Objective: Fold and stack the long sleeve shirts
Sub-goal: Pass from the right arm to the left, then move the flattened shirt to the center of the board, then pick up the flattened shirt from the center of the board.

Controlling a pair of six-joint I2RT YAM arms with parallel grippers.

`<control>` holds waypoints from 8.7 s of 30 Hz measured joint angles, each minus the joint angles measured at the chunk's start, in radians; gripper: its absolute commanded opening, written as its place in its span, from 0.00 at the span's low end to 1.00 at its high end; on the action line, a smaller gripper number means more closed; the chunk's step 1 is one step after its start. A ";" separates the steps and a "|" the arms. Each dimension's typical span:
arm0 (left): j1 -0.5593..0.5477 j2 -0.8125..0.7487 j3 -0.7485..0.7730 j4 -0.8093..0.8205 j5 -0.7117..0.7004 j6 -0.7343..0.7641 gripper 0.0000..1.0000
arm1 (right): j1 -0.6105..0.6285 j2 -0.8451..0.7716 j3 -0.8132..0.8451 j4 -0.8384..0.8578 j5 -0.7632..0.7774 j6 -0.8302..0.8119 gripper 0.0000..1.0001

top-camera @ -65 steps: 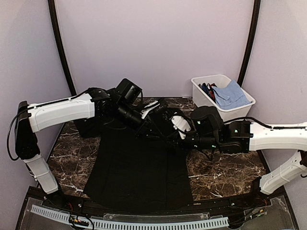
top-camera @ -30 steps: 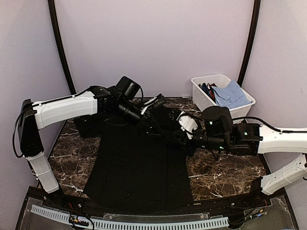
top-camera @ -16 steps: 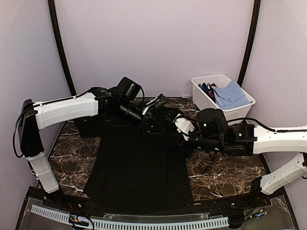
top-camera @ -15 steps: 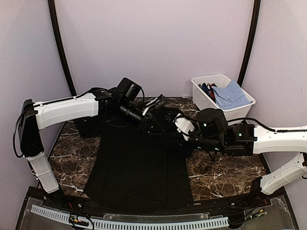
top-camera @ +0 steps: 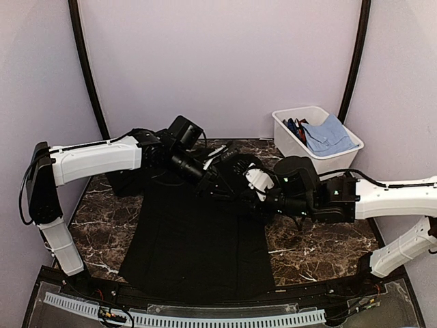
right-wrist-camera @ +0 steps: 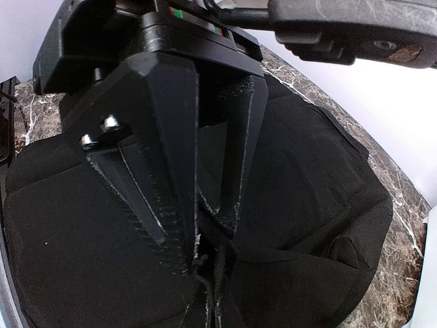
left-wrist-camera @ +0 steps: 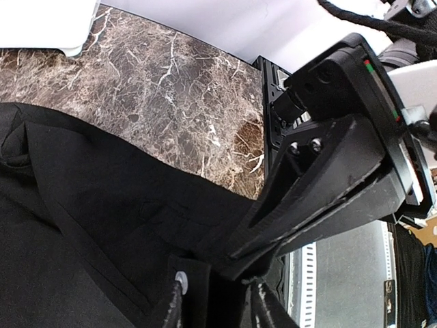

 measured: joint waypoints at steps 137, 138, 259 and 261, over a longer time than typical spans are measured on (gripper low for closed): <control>0.139 -0.198 -0.016 0.493 -0.552 -0.756 0.00 | -0.298 0.137 -0.116 0.129 -0.114 0.504 0.33; 0.129 -0.171 0.014 0.510 -0.547 -0.760 0.00 | -0.293 0.137 -0.122 0.138 -0.116 0.504 0.33; 0.162 -0.478 -0.426 0.240 -0.938 -0.708 0.00 | -0.423 0.096 -0.228 -0.015 -0.085 0.624 0.65; 0.175 -0.441 -0.352 0.244 -0.934 -0.676 0.00 | -0.424 0.107 -0.228 -0.026 -0.098 0.627 0.61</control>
